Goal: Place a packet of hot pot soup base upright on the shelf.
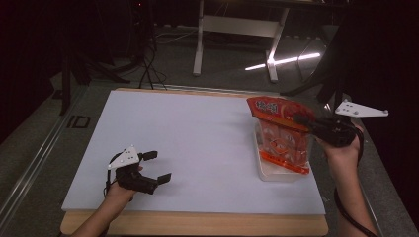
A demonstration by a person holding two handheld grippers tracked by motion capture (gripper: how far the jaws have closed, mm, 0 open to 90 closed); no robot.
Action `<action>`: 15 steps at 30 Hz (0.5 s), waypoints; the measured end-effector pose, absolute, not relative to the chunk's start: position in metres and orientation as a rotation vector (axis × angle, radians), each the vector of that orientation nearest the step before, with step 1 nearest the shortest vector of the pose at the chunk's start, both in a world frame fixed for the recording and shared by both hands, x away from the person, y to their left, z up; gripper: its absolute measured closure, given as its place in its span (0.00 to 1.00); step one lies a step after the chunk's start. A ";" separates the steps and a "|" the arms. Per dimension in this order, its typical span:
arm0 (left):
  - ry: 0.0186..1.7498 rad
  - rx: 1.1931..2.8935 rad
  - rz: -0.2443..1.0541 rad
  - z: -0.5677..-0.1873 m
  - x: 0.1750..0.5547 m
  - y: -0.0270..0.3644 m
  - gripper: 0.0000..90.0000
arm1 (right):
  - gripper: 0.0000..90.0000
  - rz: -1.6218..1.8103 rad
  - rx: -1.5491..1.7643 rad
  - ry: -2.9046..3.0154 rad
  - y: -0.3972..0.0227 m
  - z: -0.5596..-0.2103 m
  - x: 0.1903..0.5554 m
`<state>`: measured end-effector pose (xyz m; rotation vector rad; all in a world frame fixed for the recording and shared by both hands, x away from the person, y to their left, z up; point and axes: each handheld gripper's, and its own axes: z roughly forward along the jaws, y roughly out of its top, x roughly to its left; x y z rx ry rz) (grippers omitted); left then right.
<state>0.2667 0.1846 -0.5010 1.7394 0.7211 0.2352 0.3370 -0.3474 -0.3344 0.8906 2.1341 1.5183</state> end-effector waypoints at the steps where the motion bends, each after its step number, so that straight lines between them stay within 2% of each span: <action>1: 0.723 1.738 0.232 -0.501 0.267 0.185 0.02 | 1.00 1.520 0.901 2.128 -0.348 -0.336 0.337; 15: 0.738 1.741 0.215 -0.506 0.270 0.185 0.02 | 1.00 1.627 1.033 2.088 -0.369 -0.375 0.335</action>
